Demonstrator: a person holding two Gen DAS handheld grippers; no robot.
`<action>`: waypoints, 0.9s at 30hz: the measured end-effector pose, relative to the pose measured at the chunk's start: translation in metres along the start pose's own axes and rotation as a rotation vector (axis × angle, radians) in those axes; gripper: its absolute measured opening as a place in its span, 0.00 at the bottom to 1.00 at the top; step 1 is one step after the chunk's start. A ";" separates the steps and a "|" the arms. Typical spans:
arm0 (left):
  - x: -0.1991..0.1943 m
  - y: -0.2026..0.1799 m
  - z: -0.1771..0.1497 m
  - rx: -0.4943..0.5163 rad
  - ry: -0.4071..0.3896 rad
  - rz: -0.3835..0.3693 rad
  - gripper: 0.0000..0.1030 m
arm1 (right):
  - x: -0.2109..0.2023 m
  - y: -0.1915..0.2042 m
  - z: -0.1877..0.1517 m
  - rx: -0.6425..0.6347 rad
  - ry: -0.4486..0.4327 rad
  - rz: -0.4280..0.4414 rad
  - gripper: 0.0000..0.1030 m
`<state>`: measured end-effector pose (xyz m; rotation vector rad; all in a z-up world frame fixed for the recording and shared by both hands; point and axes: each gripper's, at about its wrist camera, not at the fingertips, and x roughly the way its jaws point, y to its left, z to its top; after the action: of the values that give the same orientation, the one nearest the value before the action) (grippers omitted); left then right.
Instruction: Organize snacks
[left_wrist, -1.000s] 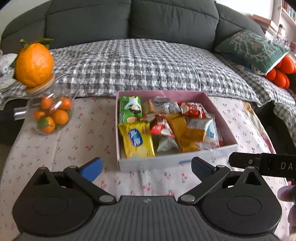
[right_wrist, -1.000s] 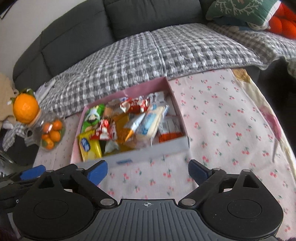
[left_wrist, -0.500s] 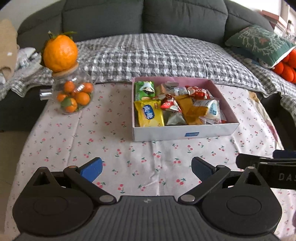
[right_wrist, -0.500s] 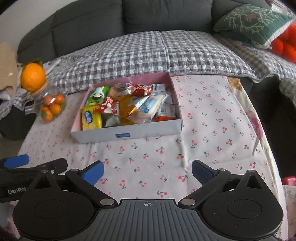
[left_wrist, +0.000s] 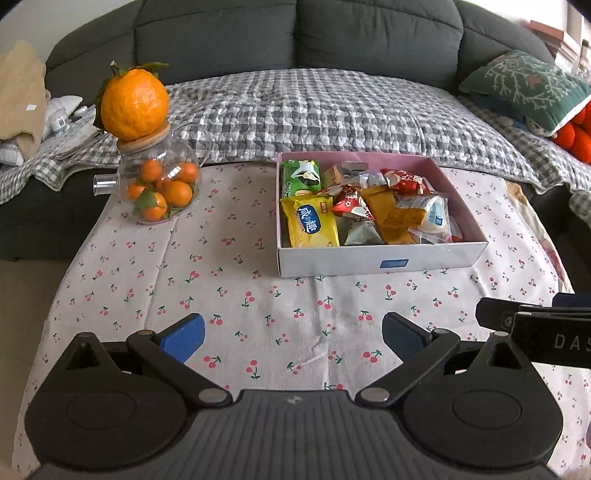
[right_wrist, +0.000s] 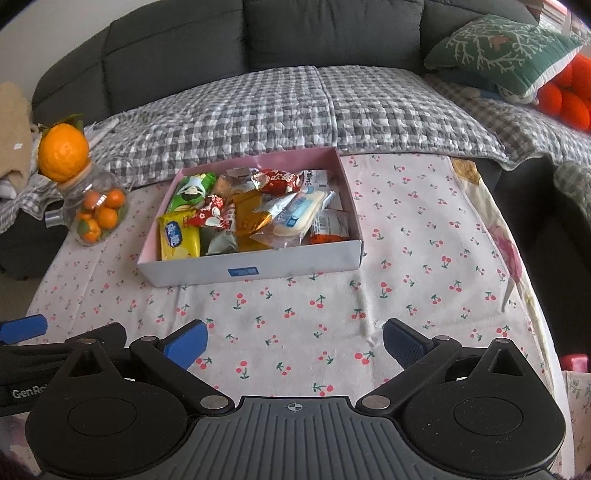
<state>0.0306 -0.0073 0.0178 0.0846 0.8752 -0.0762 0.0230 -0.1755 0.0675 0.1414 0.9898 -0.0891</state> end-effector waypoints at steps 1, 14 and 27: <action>0.000 0.000 0.000 -0.001 -0.002 0.002 0.99 | 0.001 0.000 0.000 0.000 0.002 0.002 0.99; -0.003 0.001 0.000 -0.004 -0.005 -0.005 0.99 | 0.001 -0.001 -0.001 0.003 0.002 -0.009 0.99; -0.002 0.001 -0.001 -0.008 0.001 -0.012 0.99 | 0.002 -0.001 -0.002 0.004 0.008 -0.016 0.99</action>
<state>0.0283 -0.0066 0.0189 0.0716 0.8771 -0.0837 0.0226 -0.1763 0.0645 0.1377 0.9992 -0.1050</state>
